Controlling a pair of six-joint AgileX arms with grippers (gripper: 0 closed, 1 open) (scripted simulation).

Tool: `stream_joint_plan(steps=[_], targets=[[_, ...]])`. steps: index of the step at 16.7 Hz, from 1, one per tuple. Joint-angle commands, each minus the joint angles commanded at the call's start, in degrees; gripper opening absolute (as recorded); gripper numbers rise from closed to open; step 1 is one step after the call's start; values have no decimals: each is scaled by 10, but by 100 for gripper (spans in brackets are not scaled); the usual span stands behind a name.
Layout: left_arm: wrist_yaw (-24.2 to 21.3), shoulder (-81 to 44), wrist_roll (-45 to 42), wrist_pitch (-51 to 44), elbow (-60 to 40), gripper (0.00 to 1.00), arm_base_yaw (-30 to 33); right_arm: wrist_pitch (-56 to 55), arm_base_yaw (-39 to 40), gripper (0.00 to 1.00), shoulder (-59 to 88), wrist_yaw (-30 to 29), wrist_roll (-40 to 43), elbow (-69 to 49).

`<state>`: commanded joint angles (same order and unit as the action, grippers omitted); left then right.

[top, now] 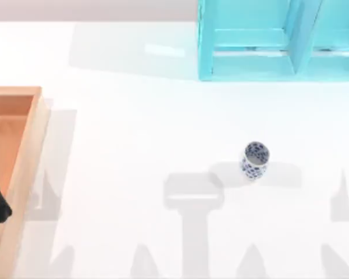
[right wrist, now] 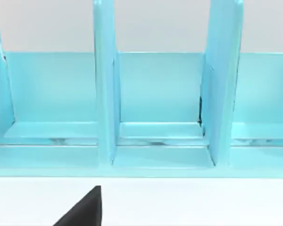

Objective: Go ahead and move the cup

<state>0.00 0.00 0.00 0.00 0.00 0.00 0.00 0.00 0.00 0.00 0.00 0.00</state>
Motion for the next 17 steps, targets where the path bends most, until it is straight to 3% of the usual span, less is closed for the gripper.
stream_joint_plan(steps=[7,17], targets=[[0,0,0,0,0,100,0,70,26,100,89,1,-26,-89],[0,0,0,0,0,100,0,421,143,100,640,-1,-148,-565]])
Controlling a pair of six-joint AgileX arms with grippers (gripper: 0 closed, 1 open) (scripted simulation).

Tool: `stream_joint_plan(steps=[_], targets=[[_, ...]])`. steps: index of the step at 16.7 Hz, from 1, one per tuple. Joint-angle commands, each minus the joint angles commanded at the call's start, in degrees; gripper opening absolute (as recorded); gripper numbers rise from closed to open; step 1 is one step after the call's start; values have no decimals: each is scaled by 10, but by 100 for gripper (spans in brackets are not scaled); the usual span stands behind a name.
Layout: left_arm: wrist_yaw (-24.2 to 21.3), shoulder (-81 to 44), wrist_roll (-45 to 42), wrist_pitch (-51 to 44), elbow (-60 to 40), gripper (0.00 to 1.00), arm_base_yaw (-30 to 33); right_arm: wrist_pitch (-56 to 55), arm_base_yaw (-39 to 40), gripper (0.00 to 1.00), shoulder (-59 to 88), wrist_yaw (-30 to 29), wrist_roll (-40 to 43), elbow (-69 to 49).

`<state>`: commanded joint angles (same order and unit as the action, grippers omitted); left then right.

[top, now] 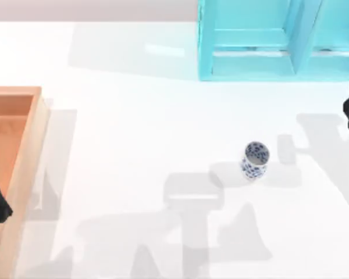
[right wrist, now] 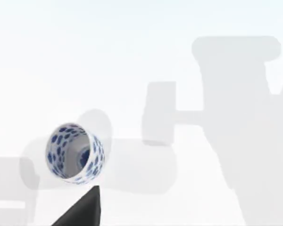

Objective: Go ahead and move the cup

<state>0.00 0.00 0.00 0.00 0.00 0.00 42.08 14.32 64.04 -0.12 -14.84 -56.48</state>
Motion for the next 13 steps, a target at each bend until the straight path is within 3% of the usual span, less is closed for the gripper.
stream_joint_plan(steps=[7,13], targets=[[0,0,0,0,0,100,0,237,80,100,356,1,-83,-309],[0,0,0,0,0,100,0,342,118,100,522,0,-123,-467]])
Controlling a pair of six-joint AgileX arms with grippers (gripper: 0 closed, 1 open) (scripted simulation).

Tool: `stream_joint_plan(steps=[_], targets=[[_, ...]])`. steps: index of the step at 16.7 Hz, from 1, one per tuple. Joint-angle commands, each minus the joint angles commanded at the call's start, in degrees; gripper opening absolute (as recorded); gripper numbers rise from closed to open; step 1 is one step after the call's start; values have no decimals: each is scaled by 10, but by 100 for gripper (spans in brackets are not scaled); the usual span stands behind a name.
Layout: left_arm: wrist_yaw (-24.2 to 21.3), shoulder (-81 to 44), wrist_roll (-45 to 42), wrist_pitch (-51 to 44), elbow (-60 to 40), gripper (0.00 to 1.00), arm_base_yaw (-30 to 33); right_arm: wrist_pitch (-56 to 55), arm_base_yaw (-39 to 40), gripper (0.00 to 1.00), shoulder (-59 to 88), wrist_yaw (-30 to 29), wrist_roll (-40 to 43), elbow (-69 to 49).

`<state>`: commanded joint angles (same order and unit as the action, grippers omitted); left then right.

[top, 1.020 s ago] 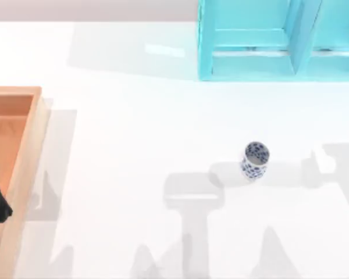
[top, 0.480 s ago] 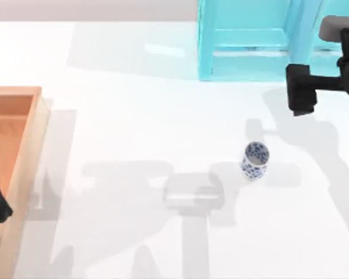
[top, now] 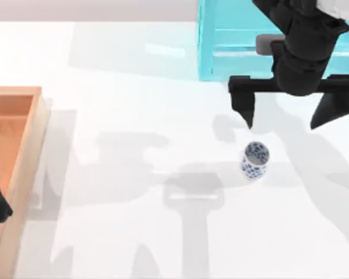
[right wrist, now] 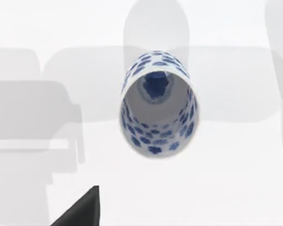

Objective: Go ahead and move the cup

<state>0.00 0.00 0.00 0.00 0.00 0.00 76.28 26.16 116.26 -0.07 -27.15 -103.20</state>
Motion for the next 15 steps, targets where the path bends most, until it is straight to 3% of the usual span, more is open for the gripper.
stream_joint_plan(steps=[8,15], targets=[[0,0,0,0,0,100,0,-2,1,100,13,0,-2,-3],[0,0,0,0,0,100,0,-168,4,100,43,0,-5,126]])
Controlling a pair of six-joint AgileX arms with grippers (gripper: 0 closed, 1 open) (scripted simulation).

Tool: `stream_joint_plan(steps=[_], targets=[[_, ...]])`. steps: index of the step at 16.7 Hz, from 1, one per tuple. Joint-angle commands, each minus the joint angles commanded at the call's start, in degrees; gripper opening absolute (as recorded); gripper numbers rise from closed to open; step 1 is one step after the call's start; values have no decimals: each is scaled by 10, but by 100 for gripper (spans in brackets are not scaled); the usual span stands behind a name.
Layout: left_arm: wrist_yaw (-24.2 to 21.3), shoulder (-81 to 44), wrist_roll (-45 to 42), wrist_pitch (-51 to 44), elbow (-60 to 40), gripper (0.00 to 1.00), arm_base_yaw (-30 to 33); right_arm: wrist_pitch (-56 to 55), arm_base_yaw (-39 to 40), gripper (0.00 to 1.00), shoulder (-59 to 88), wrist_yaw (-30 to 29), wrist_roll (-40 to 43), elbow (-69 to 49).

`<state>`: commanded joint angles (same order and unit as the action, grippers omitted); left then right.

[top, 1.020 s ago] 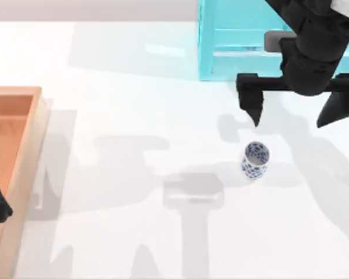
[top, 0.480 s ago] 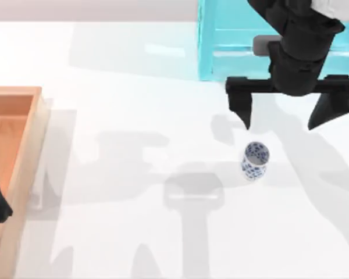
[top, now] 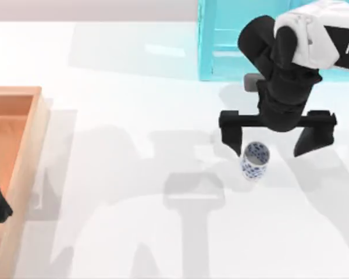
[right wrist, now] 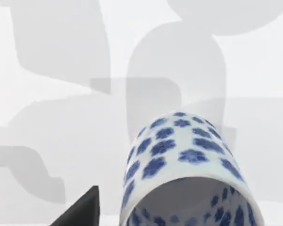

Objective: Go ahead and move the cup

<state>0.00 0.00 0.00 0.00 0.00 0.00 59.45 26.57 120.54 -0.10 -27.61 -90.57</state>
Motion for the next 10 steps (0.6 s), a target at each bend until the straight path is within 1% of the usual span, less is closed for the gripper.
stream_joint_plan(steps=[2,6,10], targets=[[0,0,0,0,0,100,0,-28,1,100,6,0,-1,27],[0,0,0,0,0,100,0,-34,1,100,8,0,-1,32],[0,0,0,0,0,100,0,-34,1,70,8,0,-1,32]])
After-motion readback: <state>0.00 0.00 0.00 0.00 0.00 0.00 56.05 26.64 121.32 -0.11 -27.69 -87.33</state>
